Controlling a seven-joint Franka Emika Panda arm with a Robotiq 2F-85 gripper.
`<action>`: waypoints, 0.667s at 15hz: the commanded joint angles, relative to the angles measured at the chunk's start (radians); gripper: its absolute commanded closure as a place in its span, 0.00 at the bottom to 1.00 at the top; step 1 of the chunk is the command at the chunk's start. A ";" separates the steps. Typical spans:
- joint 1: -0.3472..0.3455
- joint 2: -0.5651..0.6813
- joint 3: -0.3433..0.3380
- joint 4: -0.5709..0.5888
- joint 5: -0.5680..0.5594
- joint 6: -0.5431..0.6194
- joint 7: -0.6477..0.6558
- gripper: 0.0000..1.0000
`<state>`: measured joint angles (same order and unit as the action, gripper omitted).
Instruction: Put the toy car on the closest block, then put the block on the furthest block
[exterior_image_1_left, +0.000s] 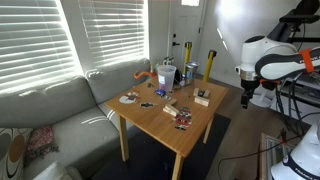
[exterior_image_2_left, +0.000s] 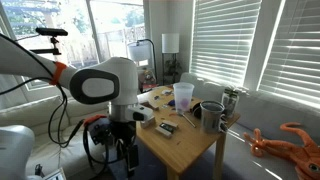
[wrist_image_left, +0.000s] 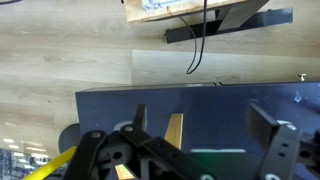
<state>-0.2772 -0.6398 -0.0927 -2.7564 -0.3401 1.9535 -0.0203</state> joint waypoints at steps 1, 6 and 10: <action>0.018 -0.002 -0.016 0.003 -0.008 -0.007 0.008 0.00; 0.032 -0.031 0.005 0.050 -0.048 0.000 0.001 0.00; 0.048 -0.019 -0.032 0.046 -0.016 0.052 -0.014 0.00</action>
<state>-0.2525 -0.6507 -0.0902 -2.7080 -0.3628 1.9567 -0.0206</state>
